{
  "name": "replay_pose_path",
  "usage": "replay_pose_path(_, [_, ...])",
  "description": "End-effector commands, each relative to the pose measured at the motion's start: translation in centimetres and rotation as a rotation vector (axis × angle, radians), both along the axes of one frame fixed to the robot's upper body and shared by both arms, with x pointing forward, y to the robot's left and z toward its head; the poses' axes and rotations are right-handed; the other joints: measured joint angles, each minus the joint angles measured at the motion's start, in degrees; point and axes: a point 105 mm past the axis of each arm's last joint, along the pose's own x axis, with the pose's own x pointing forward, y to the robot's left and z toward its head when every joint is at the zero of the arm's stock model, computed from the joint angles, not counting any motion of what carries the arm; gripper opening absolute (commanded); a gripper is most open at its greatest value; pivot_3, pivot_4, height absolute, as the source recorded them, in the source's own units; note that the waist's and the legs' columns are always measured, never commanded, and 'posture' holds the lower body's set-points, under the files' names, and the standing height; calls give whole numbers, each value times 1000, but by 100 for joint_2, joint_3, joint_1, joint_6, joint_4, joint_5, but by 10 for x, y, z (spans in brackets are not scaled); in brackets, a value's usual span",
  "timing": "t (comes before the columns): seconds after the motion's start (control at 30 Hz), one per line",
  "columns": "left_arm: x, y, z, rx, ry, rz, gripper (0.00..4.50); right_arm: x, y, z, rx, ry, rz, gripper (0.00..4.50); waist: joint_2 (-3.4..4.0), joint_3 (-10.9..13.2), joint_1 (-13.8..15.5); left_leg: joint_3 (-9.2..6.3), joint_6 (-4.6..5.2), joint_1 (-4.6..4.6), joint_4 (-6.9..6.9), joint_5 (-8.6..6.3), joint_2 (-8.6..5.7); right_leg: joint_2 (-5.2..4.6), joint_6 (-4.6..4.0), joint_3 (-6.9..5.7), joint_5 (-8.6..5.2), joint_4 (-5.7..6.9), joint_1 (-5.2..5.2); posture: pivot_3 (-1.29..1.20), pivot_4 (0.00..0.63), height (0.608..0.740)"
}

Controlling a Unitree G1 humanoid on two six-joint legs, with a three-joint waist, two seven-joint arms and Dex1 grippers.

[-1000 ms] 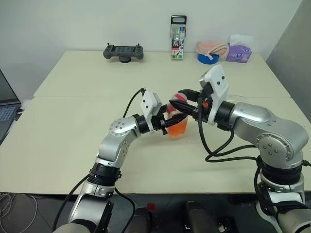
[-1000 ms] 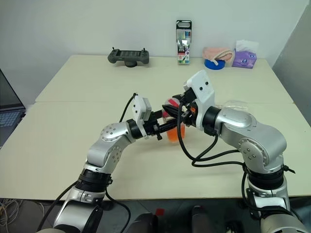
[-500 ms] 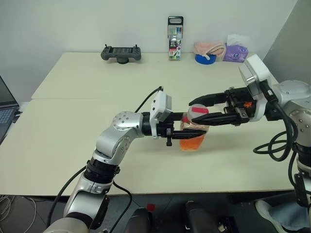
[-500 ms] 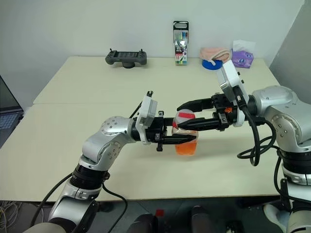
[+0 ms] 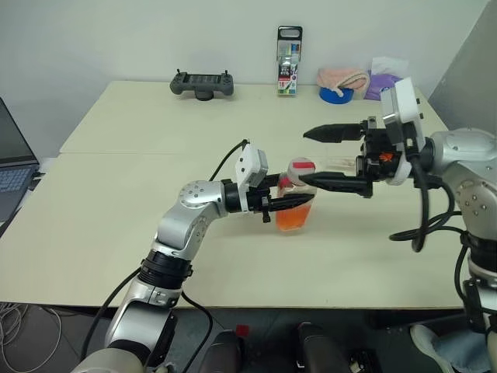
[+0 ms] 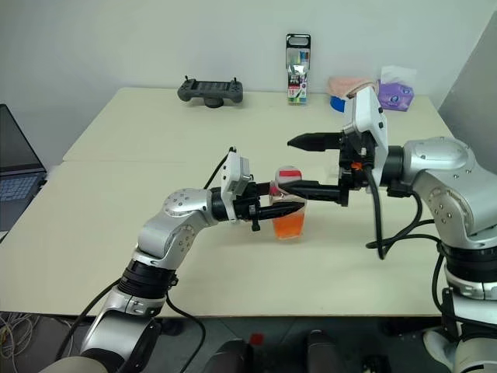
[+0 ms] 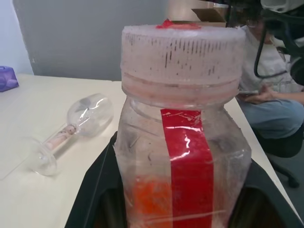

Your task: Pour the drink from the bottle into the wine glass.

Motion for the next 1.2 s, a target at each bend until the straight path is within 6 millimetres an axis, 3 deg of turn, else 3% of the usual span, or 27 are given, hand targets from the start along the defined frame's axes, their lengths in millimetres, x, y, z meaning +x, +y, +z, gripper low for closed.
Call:
replay_pose_path(0.03, [8,0,24,-55,-112,47,1765,-5,-1,8,77,-38,-173,4135,0,0,10,0,0,0,0,0,0,0,0,0,0,0,0,0,150,740])
replay_pose_path(0.2, [24,-1,27,-67,-136,106,1765,-5,5,-5,154,2,-404,4135,1,0,15,0,0,2,1,0,2,3,0,0,1,7,-2,0,150,740])
replay_pose_path(0.4, [27,-3,24,-69,-139,100,1765,1,8,-17,230,17,-685,4135,2,-1,-9,0,1,2,0,0,2,4,0,2,1,11,-4,0,150,740])
replay_pose_path(0.6, [28,-4,21,-65,-138,98,1765,0,24,-20,300,40,-766,4135,4,-2,-26,-1,1,3,0,1,2,6,0,1,1,15,-6,0,150,740])
replay_pose_path(0.83, [32,0,21,-58,-141,121,1765,6,23,-21,385,108,-859,4135,4,-2,-39,-2,2,4,0,1,2,8,0,1,1,18,-5,0,150,740])
replay_pose_path(0.93, [31,2,19,-54,-143,124,1765,6,25,-23,372,112,-869,3532,5,-3,-42,-2,2,6,-1,1,3,9,0,0,1,21,-6,0,150,740])
replay_pose_path(1.1, [27,4,17,-52,-142,124,1765,6,27,-31,330,143,-889,1849,5,-3,-44,-3,2,7,-1,0,4,10,-1,0,1,26,-7,0,150,740])
replay_pose_path(1.2, [26,4,17,-50,-145,121,1765,8,28,-34,279,144,-874,1798,5,-3,-44,-2,2,8,0,0,3,10,0,1,1,29,-7,0,150,740])
